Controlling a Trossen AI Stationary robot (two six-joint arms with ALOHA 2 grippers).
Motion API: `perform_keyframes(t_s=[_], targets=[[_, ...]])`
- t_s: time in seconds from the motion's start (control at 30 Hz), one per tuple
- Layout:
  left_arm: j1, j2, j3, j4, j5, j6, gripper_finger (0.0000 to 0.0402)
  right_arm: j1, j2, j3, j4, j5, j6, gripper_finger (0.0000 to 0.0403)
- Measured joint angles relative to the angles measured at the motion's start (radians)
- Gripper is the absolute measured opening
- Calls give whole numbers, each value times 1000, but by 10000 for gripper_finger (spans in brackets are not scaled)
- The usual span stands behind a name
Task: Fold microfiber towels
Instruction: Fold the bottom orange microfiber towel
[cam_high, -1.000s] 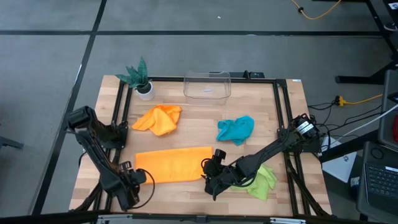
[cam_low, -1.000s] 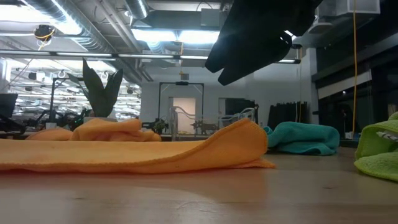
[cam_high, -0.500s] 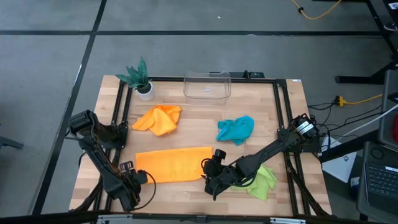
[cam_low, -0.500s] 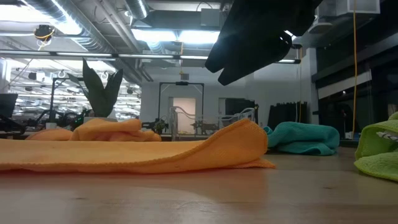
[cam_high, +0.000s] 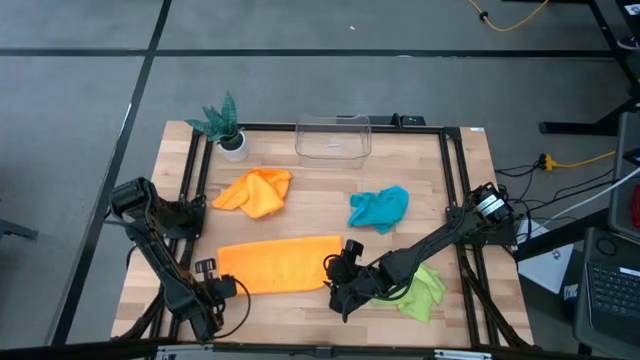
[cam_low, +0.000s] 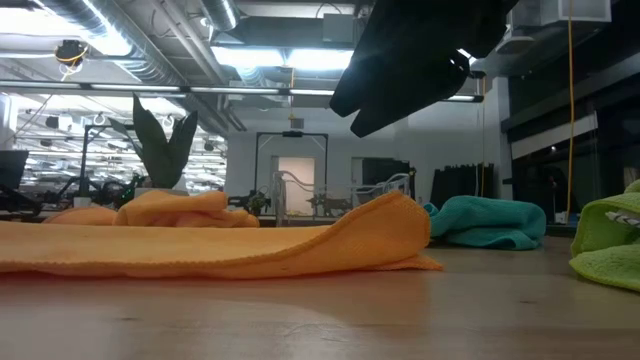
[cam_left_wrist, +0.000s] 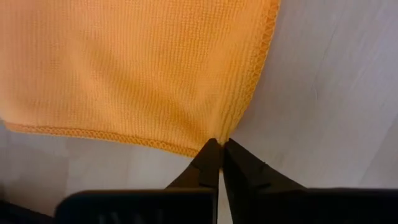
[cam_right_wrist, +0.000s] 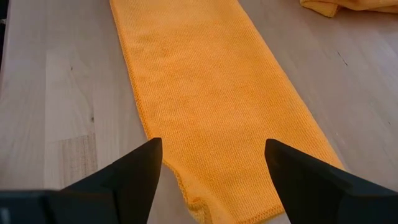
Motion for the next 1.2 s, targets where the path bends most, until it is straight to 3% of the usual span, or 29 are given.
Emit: perform_keyframes(t_s=[0.47,1.2], targets=[[20,-1,213,-253,-8,1,0,0,0,0,0,0,0,287],[20,-1,219,-241,-29,-2,0,0,0,0,0,-43,-55,287]])
